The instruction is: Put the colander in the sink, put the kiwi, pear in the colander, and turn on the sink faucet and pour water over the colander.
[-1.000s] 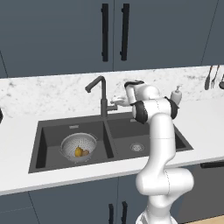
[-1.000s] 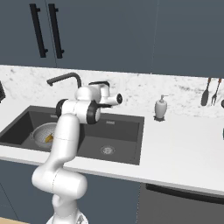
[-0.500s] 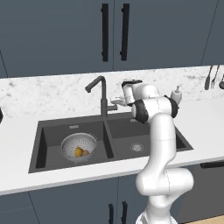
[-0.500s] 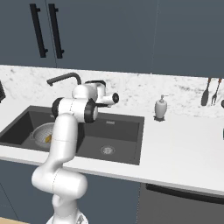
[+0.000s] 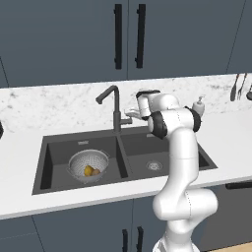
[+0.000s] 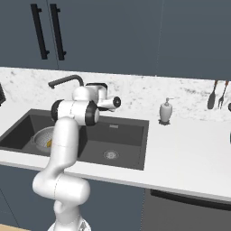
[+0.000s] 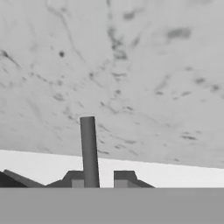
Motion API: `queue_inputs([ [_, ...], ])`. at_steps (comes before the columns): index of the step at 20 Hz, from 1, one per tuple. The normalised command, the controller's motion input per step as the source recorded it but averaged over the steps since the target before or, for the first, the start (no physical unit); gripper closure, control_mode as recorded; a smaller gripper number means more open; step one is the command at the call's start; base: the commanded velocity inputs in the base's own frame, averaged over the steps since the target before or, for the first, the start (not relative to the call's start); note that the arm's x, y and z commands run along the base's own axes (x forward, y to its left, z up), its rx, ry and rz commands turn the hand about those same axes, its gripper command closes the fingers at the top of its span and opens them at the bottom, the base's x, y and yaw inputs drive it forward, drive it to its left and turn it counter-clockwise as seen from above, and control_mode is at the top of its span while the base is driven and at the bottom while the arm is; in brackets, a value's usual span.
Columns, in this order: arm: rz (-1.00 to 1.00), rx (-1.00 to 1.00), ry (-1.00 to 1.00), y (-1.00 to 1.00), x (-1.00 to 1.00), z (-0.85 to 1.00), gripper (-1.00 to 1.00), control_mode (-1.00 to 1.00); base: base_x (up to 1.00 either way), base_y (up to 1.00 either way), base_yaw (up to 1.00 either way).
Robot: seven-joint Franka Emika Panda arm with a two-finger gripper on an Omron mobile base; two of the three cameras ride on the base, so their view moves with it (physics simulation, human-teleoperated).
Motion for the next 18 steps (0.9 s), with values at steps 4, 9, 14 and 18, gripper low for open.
queue_inputs([
  [4, -0.11, 0.0, 0.0, -0.73, -0.05, -0.17, 1.0, -1.0, 0.0, 0.0, 0.0],
  [9, -0.11, 0.0, 0.01, -0.87, -0.2, -0.19, 1.0, -1.0, 0.0, 0.0, 0.0],
  [14, -0.12, 0.0, 0.03, -0.97, -0.37, -0.22, 1.0, -1.0, 0.0, 0.0, 0.0],
  [18, -0.13, 0.0, 0.03, -0.94, -0.45, -0.26, 1.0, -1.0, 0.0, 0.0, 0.0],
])
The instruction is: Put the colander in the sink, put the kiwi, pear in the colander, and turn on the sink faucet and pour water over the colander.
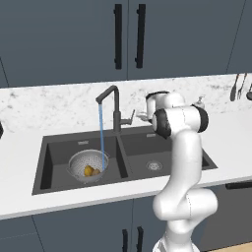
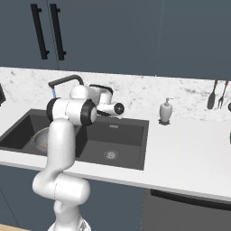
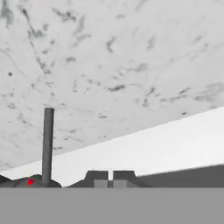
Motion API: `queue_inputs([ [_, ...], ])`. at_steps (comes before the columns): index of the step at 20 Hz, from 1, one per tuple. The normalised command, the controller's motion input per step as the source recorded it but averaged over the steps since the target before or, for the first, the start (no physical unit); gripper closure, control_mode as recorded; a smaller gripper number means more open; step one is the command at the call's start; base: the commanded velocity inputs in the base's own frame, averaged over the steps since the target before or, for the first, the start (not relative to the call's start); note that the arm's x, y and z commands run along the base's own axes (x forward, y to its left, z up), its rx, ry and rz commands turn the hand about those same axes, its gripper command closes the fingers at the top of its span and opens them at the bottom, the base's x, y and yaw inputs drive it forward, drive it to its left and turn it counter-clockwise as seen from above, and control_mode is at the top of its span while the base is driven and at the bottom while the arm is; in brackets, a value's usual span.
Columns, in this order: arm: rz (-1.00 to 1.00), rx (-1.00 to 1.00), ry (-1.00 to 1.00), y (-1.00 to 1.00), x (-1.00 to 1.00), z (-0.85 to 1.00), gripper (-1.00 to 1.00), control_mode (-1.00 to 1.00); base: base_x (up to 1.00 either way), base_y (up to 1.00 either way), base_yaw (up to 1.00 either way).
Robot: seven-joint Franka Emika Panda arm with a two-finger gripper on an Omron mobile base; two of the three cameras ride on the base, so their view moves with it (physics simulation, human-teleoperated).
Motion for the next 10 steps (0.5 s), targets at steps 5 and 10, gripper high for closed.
queue_inputs([
  [5, -0.13, 0.0, 0.02, -0.84, -0.47, -0.24, 1.0, -1.0, 0.0, 0.0, 0.0],
  [10, -0.1, 0.0, 0.0, -0.63, -0.73, -0.01, 1.0, -1.0, 0.0, 0.0, 0.0],
])
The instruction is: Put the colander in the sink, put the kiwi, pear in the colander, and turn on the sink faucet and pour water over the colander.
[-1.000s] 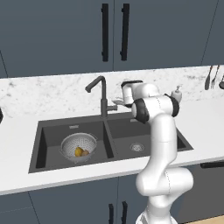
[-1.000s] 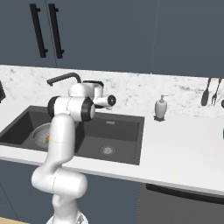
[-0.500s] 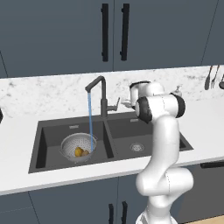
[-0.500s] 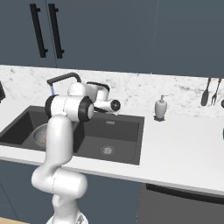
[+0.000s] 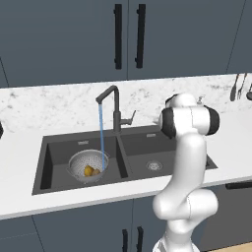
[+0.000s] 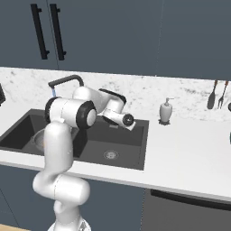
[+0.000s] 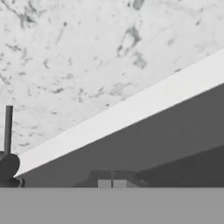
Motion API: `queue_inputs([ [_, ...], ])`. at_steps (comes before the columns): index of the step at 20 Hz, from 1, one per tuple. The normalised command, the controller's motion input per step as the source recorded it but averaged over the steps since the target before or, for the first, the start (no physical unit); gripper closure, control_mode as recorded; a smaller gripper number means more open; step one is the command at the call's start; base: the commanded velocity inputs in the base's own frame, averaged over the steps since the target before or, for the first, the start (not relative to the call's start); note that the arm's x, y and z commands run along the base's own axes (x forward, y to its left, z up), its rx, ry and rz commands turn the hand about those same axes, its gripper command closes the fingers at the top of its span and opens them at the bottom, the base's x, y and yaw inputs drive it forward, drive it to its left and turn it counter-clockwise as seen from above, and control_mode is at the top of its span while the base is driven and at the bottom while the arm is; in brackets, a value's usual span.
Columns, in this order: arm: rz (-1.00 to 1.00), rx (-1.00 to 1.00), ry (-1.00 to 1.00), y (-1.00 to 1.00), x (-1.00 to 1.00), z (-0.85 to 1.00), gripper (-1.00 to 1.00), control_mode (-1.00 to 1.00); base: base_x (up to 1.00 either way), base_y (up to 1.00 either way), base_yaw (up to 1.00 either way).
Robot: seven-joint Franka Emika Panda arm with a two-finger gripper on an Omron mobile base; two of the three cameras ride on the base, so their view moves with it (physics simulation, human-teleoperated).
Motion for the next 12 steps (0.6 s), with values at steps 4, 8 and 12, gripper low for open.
queue_inputs([
  [4, -0.07, 0.0, -0.04, -0.19, -1.0, 0.27, 1.0, -1.0, 0.0, 0.0, 0.0],
  [8, -0.05, 0.0, -0.04, 0.0, -1.0, 0.56, 1.0, -1.0, 0.0, 0.0, 0.0],
  [12, -0.01, 0.0, -0.01, 0.06, -0.95, 0.63, 1.0, -1.0, 0.0, 0.0, 0.0],
])
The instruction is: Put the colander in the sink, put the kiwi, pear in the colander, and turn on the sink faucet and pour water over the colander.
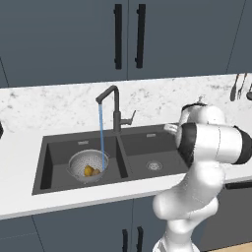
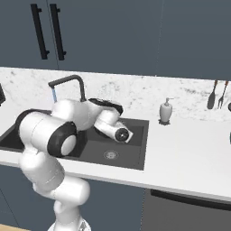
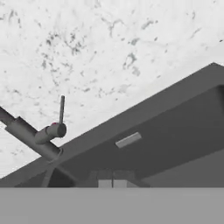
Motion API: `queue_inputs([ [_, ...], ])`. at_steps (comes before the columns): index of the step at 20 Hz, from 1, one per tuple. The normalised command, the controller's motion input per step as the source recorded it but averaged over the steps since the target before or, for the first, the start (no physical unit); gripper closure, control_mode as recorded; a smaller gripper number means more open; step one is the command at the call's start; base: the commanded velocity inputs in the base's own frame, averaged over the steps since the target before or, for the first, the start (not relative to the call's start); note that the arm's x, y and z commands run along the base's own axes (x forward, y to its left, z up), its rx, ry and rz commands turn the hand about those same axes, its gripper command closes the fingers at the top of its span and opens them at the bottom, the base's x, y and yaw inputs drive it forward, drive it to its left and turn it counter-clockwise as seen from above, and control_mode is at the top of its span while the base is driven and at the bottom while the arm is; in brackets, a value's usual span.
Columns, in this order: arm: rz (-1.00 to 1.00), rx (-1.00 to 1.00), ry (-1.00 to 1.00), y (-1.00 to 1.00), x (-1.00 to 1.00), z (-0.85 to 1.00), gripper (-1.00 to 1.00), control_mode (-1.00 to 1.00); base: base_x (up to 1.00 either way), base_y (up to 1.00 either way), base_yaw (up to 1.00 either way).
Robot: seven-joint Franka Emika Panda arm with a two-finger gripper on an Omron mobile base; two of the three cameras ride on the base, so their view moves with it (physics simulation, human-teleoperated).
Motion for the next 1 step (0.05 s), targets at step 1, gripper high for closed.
queue_inputs([
  [1, 0.0, -0.01, 0.0, 0.1, -0.76, 0.47, 1.0, -1.0, 0.0, 0.0, 0.0],
])
